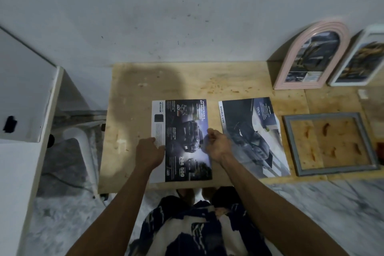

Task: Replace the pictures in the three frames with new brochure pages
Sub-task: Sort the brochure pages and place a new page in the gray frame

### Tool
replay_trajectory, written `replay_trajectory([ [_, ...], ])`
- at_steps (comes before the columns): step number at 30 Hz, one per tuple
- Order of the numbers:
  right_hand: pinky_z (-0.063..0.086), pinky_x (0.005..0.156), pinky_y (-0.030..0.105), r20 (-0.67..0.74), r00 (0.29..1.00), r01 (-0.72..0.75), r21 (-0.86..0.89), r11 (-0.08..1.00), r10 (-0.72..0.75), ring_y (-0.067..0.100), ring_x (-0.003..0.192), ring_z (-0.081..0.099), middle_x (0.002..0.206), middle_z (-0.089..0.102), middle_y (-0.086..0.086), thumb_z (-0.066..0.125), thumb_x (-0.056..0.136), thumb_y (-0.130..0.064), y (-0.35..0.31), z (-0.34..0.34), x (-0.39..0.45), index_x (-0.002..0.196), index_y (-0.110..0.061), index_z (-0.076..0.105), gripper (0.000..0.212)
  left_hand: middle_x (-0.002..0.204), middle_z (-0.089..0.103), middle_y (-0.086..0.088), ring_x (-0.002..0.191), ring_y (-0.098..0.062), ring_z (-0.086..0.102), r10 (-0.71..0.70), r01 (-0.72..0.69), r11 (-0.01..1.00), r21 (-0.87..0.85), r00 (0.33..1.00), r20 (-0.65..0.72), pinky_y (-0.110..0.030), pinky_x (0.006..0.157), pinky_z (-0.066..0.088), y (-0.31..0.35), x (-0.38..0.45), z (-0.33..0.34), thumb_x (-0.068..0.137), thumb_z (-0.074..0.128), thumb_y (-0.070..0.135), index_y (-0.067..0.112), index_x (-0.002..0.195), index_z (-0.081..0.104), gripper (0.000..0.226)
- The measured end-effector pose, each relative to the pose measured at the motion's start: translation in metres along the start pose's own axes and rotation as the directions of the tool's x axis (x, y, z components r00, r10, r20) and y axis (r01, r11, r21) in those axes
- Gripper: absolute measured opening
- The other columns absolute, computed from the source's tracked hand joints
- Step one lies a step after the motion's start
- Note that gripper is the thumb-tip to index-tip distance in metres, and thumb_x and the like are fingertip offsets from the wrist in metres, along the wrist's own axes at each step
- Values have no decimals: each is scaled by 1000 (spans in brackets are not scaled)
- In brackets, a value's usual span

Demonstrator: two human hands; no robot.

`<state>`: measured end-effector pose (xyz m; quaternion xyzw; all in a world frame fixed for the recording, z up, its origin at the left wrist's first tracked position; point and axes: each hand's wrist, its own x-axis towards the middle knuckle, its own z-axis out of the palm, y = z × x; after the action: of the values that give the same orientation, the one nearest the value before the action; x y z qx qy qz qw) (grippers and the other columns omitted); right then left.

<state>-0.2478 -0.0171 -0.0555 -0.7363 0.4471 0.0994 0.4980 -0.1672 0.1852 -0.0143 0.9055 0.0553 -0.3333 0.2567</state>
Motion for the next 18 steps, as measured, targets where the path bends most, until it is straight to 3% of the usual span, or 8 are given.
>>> replay_trajectory([
  [1,46,70,23,20,999,-41,159,987,38,10,68,52,72,58,0,57,94,-5,5,0,-2,72,-12,71,27,131,60,-26,118,-39,60,3,-3,1000,1,1000,-2,-38,99,47,0,-2,1,89,70,22,-11,130,58,53],
  [3,47,75,24,79,997,-31,186,982,17,9,73,55,83,61,3,57,94,-5,1,-2,-6,83,-7,70,17,123,62,-27,111,-40,61,-2,2,1000,-12,1000,-8,-38,90,49,3,-7,2,87,72,23,-10,123,61,50],
  [6,46,82,22,153,984,126,-228,966,-92,9,88,58,108,60,3,57,93,-8,-6,-23,-11,120,-16,65,30,120,62,-23,108,-41,60,19,-18,1000,17,998,-58,-45,90,53,6,-10,11,79,66,43,2,124,59,61],
  [8,46,90,26,48,997,78,-242,967,-69,17,105,60,115,62,3,60,90,-9,-7,-45,-14,132,-17,56,43,113,63,-15,102,-34,61,71,-73,997,-11,994,-80,-41,84,54,17,-14,22,81,67,38,6,120,60,51],
  [11,45,88,26,-146,989,-16,-202,979,-14,22,107,60,109,64,5,59,88,-2,4,-90,-11,121,-7,60,33,86,62,0,74,-15,60,135,-135,987,-90,991,-8,-22,62,43,50,-29,47,88,66,24,14,95,60,14],
  [12,46,86,27,-198,980,-60,-236,970,12,26,109,61,113,64,8,59,87,-2,15,-105,-5,121,-7,60,35,82,63,-2,72,-17,60,146,-142,985,-101,988,38,-22,60,42,59,-32,59,88,64,29,14,89,57,16],
  [15,53,85,36,-281,959,-92,-250,964,18,36,107,61,117,63,16,61,79,-8,43,-143,4,123,-9,61,44,112,67,-14,100,-29,62,160,-140,982,-123,973,168,-30,79,43,87,-40,95,93,61,33,10,117,62,33],
  [18,52,89,40,-235,971,-113,-273,955,48,37,109,57,120,60,16,71,78,-33,65,-169,9,127,-16,54,55,140,55,-15,125,-31,54,109,-83,990,-114,964,242,-32,100,43,113,-56,126,95,64,31,5,147,43,62],
])
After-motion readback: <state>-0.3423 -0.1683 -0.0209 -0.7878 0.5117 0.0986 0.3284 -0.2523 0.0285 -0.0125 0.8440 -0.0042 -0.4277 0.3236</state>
